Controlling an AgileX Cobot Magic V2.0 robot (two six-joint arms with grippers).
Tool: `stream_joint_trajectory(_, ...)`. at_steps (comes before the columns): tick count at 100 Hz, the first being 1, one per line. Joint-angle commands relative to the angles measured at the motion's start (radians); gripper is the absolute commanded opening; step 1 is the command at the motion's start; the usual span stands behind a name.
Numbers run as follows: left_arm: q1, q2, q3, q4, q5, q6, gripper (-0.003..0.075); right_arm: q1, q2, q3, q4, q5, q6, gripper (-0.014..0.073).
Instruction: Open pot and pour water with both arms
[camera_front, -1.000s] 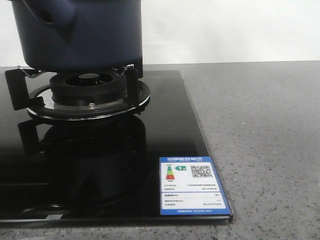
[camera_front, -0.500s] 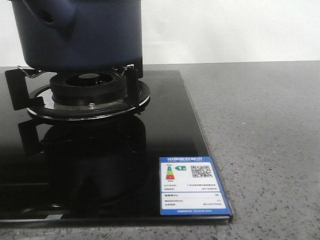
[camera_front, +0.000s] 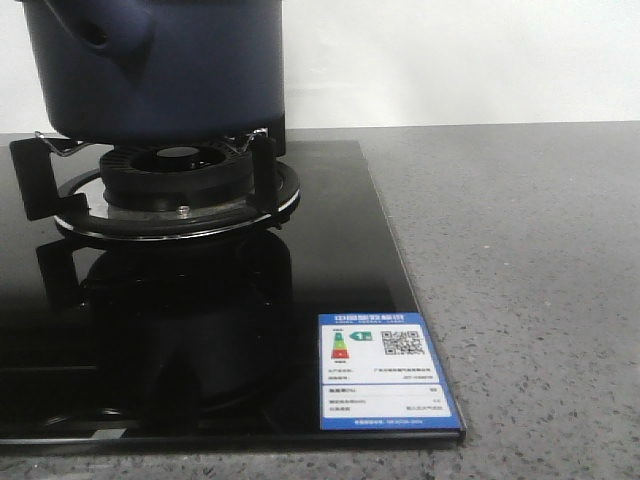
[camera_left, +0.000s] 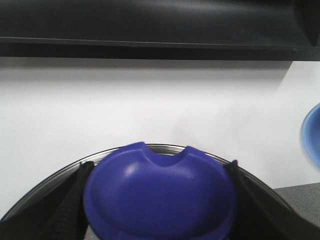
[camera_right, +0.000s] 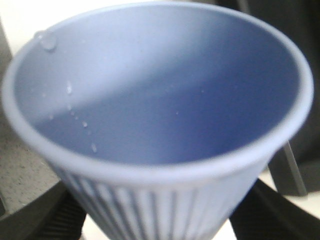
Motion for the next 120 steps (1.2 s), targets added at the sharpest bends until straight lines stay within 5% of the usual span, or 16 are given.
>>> stream_joint_trajectory(1,0.004,-0.019,-0.038,0.003,-0.09,-0.001,0.0372,-0.033,-0.084,-0.042,0.05,0.012,0.086,0.0355)
stream_joint_trajectory(39,0.004,-0.019,-0.038,0.003,-0.09,-0.001,0.0372,-0.186,-0.237,0.039,0.354,-0.146,0.097,0.0353)
stream_joint_trajectory(120,0.004,-0.019,-0.038,0.003,-0.09,-0.001,0.0372,-0.627,-0.52,0.67,0.422,-0.759,0.319,0.0302)
